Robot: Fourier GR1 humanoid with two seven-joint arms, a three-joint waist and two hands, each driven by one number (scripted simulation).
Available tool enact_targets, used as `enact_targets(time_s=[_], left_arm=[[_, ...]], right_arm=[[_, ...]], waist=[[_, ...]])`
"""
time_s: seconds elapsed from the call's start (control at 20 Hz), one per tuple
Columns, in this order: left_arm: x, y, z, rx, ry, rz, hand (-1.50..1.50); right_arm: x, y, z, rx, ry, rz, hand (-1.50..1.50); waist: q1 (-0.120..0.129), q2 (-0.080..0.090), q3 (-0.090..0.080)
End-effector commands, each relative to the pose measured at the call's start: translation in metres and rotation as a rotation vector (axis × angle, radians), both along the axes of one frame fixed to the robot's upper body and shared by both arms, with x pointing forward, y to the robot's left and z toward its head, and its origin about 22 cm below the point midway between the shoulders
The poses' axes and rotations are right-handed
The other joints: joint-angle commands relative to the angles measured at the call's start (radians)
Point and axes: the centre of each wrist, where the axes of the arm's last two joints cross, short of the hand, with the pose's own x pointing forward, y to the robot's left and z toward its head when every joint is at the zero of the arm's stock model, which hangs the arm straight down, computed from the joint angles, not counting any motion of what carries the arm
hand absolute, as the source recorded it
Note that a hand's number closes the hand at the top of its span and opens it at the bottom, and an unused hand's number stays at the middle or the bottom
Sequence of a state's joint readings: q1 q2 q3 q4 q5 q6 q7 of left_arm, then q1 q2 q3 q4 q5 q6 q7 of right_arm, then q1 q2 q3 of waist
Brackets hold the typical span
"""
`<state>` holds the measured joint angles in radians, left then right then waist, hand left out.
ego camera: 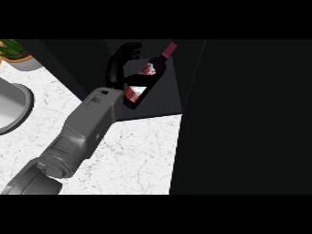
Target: Pick up the wine, place it into the cabinet and close the cabinet
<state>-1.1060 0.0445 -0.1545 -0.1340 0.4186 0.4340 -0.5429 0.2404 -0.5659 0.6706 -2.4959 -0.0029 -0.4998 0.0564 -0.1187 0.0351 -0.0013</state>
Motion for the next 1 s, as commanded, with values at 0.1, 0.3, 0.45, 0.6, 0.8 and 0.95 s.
enact_targets(time_s=[0.1, 0.3, 0.45, 0.6, 0.8, 0.95], left_arm=[[0.005, 0.017, 0.004, 0.081, -0.021, 0.060, -1.50], [0.008, 0.017, 0.010, 0.111, -0.029, 0.096, -1.50], [0.010, 0.021, 0.012, 0.073, -0.050, 0.072, -1.50], [0.017, 0.023, 0.028, 0.026, -0.084, -0.021, -1.50], [0.022, 0.004, 0.045, -0.134, -0.133, -0.085, 1.50], [0.016, -0.005, 0.034, -0.162, -0.166, -0.105, 1.50]], right_arm=[[-0.021, -0.004, 0.023, 0.081, 0.022, 0.056, -1.50], [-0.020, -0.004, 0.023, 0.072, 0.012, 0.079, -1.50], [-0.019, -0.004, 0.023, 0.070, -0.001, 0.075, -1.50], [-0.020, -0.002, 0.015, 0.091, 0.016, 0.070, -1.50], [-0.016, -0.005, 0.021, 0.085, 0.002, 0.049, -1.50], [-0.023, -0.009, 0.027, 0.077, 0.012, 0.058, -1.50]], waist=[[-0.009, 0.000, 0.000], [-0.014, 0.005, -0.001], [-0.009, 0.007, -0.002], [-0.003, 0.000, 0.000], [0.010, 0.001, -0.002], [0.003, -0.005, -0.001]])
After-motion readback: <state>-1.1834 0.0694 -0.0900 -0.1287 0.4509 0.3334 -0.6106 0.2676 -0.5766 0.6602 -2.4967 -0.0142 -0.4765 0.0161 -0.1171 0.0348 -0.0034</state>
